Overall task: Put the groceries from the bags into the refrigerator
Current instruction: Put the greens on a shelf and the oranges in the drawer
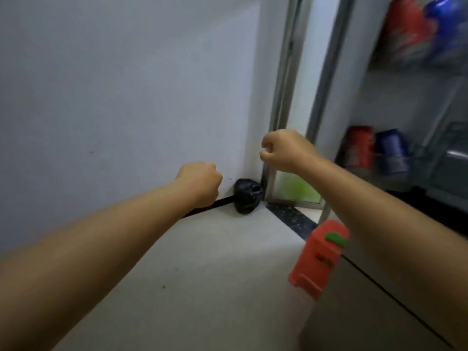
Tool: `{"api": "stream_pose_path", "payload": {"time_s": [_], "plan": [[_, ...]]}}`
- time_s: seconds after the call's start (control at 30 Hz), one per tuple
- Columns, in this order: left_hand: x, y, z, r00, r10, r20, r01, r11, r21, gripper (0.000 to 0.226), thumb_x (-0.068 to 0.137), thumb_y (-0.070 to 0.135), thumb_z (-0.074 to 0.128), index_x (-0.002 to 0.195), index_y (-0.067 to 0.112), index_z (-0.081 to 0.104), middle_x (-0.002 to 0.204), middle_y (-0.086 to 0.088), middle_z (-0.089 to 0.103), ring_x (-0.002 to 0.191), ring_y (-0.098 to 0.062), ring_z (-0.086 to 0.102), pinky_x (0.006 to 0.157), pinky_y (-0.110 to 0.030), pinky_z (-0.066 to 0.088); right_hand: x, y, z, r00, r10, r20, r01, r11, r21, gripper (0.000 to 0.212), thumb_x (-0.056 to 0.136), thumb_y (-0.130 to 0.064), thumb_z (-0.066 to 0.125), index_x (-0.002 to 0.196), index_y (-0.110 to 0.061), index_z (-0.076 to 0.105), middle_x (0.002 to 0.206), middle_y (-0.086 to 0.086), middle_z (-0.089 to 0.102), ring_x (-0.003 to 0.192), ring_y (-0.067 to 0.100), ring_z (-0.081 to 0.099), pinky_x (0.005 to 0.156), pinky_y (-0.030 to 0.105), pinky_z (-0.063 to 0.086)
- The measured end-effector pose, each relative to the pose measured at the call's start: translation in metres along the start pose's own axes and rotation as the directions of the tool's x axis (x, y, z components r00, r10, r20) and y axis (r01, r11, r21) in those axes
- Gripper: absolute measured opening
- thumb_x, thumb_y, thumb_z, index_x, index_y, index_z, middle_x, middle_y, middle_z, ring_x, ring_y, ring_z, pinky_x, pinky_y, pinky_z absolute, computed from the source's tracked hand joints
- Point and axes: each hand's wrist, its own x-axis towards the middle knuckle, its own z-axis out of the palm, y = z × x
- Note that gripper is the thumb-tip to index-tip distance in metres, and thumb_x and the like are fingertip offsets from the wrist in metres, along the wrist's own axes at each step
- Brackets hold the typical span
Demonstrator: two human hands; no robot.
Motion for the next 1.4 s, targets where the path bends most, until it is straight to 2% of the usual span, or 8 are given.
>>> {"api": "stream_pose_path", "payload": {"time_s": [0.17,0.3,0.4,0.57,0.8,0.97,1.2,1.4], "plan": [[-0.092,-0.117,0.123,0.955,-0.158,0.249,0.169,0.985,-0.026,0.031,0.097,0.022,0.04,0.122,0.01,0.056,0.125,-0.01,0.051,0.115,-0.028,0.052,0.087,-0.037,0.046,0.01,-0.158,0.115,0.97,-0.151,0.188,0.132,0.985,0.11,0.032,0.091,-0.022,0.046,0.115,-0.005,0.057,0.121,0.014,0.058,0.107,0.031,0.055,0.085,0.037,0.047],[-0.137,-0.178,0.204,0.917,-0.239,0.319,0.284,0.953,-0.102,0.042,0.094,0.02,0.042,0.135,0.013,0.046,0.137,-0.011,0.048,0.124,-0.029,0.047,0.097,-0.038,0.044,0.01,-0.253,0.204,0.911,-0.25,0.329,0.189,0.96,0.207,0.033,0.09,-0.019,0.047,0.118,-0.006,0.058,0.125,0.014,0.055,0.114,0.03,0.05,0.089,0.036,0.045],[-0.15,-0.219,0.251,0.867,-0.302,0.397,0.39,0.907,-0.162,0.04,0.095,0.019,0.042,0.132,0.008,0.048,0.143,-0.014,0.04,0.129,-0.031,0.042,0.1,-0.04,0.042,0.02,-0.308,0.259,0.866,-0.284,0.411,0.184,0.946,0.266,0.033,0.09,-0.018,0.048,0.118,-0.004,0.057,0.126,0.015,0.054,0.12,0.029,0.046,0.094,0.036,0.042],[-0.133,-0.295,0.321,0.79,-0.349,0.505,0.504,0.838,-0.21,0.032,0.096,0.017,0.04,0.122,0.005,0.055,0.132,-0.014,0.05,0.121,-0.03,0.05,0.094,-0.039,0.046,0.07,-0.38,0.346,0.808,-0.292,0.512,0.142,0.939,0.312,0.033,0.09,-0.018,0.048,0.116,0.0,0.059,0.123,0.02,0.055,0.115,0.032,0.051,0.096,0.037,0.042],[-0.075,-0.437,0.399,0.758,-0.329,0.563,0.514,0.833,-0.204,0.031,0.096,0.014,0.039,0.119,0.003,0.055,0.13,-0.015,0.05,0.119,-0.032,0.051,0.093,-0.039,0.045,0.182,-0.465,0.449,0.745,-0.262,0.613,0.068,0.944,0.322,0.037,0.088,-0.013,0.048,0.125,-0.005,0.053,0.136,0.019,0.043,0.125,0.034,0.043,0.096,0.038,0.042],[-0.035,-0.515,0.447,0.762,-0.282,0.584,0.481,0.849,-0.218,0.032,0.096,0.014,0.04,0.122,0.003,0.055,0.13,-0.014,0.049,0.12,-0.031,0.049,0.093,-0.038,0.045,0.247,-0.507,0.507,0.699,-0.19,0.69,-0.002,0.964,0.267,0.033,0.089,-0.015,0.047,0.119,-0.003,0.055,0.128,0.02,0.052,0.129,0.033,0.039,0.097,0.039,0.042],[0.054,-0.616,0.529,0.799,-0.103,0.593,0.313,0.912,-0.264,0.035,0.096,0.012,0.038,0.127,0.006,0.054,0.133,-0.013,0.049,0.122,-0.029,0.049,0.093,-0.037,0.045,0.336,-0.537,0.6,0.67,-0.01,0.742,-0.197,0.961,0.191,0.034,0.091,-0.014,0.045,0.12,-0.001,0.056,0.127,0.02,0.055,0.118,0.032,0.05,0.097,0.035,0.041],[0.143,-0.678,0.597,0.791,0.02,0.611,0.24,0.909,-0.34,0.034,0.095,0.013,0.04,0.125,0.01,0.057,0.133,-0.01,0.051,0.121,-0.027,0.05,0.096,-0.036,0.045,0.389,-0.541,0.67,0.581,0.133,0.803,-0.367,0.923,0.113,0.034,0.09,-0.014,0.046,0.121,-0.002,0.055,0.125,0.02,0.055,0.119,0.032,0.049,0.096,0.032,0.04]]}}
